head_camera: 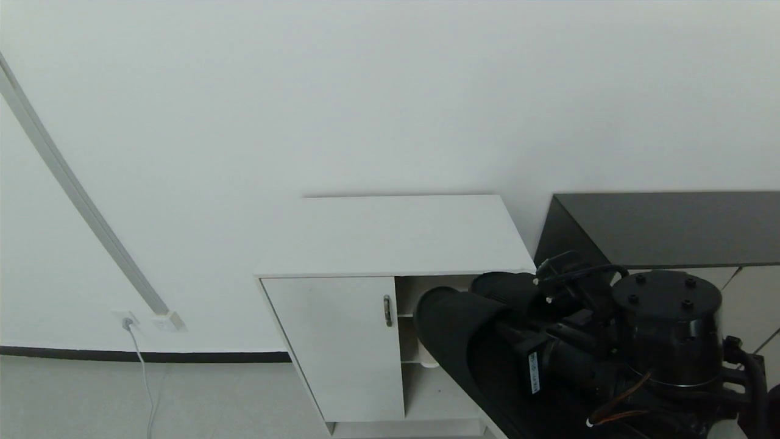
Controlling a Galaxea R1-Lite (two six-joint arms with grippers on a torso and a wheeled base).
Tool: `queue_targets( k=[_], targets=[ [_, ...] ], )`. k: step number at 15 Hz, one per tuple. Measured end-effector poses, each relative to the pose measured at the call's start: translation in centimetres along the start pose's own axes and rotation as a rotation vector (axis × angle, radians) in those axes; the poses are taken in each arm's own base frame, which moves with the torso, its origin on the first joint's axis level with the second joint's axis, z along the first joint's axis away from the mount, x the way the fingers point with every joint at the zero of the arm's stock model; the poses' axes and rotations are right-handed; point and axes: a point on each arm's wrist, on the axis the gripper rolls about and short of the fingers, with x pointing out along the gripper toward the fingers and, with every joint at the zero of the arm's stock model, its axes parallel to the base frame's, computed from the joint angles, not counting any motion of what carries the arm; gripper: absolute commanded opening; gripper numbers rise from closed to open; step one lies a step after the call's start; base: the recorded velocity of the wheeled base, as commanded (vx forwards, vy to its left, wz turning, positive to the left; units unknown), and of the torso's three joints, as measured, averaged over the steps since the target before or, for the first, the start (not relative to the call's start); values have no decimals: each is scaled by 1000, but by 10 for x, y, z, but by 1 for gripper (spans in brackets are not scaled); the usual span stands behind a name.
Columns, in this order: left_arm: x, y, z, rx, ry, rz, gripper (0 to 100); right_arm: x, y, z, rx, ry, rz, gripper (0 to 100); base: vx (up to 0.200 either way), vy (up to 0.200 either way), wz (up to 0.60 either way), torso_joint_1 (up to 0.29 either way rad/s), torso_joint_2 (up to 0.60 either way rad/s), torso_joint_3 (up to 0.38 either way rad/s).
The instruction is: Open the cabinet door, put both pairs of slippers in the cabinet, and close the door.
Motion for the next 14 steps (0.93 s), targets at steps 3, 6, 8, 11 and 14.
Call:
queue_targets(
  k=[3, 6, 8, 11, 14],
  targets=[
    [0, 0, 0, -1, 1, -1, 0, 0, 0, 0, 0, 1, -2, 0, 0, 0, 0, 0, 0, 0],
    [0, 0, 0, -1, 0, -1, 0, 0, 0, 0, 0, 1, 1, 0, 0, 0, 0, 0, 0, 0],
    [0, 0, 0, -1, 0, -1, 0, 0, 0, 0, 0, 1, 0, 0, 0, 0, 0, 0, 0, 0],
    [0, 0, 0, -1, 0, -1, 0, 0, 0, 0, -1, 2, 2, 0, 0, 0, 0, -76, 159, 93],
    [0, 0, 0, -1, 1, -1, 0, 1, 0, -2, -3, 10, 1, 0, 0, 0, 0, -150, 334, 168]
  ],
)
